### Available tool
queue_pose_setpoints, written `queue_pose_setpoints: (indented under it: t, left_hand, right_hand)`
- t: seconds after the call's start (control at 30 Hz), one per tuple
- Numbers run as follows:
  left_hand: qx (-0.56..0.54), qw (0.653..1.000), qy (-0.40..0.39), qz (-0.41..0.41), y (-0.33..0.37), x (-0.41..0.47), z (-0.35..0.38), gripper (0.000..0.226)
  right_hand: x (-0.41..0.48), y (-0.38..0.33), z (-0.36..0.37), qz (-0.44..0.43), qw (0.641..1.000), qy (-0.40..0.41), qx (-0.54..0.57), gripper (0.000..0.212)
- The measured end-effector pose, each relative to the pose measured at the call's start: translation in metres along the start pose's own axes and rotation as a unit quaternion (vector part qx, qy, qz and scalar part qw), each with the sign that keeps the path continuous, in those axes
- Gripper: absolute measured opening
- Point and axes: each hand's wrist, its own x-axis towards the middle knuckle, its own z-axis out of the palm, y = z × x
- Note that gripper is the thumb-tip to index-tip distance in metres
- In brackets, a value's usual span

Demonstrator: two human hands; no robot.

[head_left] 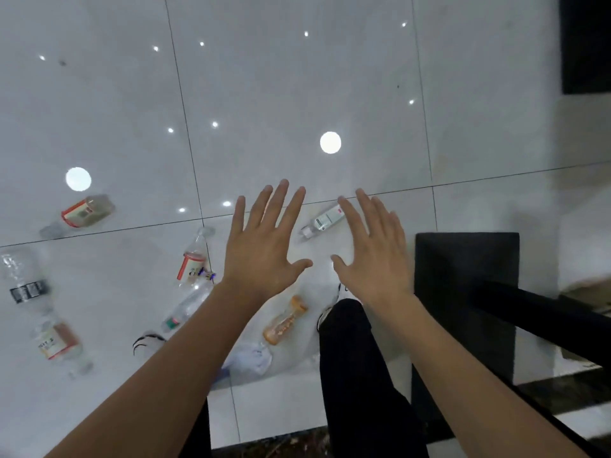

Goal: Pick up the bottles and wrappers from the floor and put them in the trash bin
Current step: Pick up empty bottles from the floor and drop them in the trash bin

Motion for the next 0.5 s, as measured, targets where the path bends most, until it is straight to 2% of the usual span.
queue_pose_setpoints:
  t: [0.3, 0.5]
  left_hand:
    - [0.006, 0.996, -0.038, -0.083, -0.008, 0.027, 0.169, 0.126]
    - [-0.021, 0.992, -0.041, -0.115, -0.014, 0.051, 0.250, 0.130]
  right_hand:
    - [0.069, 0.067, 0.176, -0.044, 0.997, -0.053, -0.045, 0.109]
    - [0.131, 0.092, 0.269, -0.084, 0.991, -0.058, -0.085, 0.113]
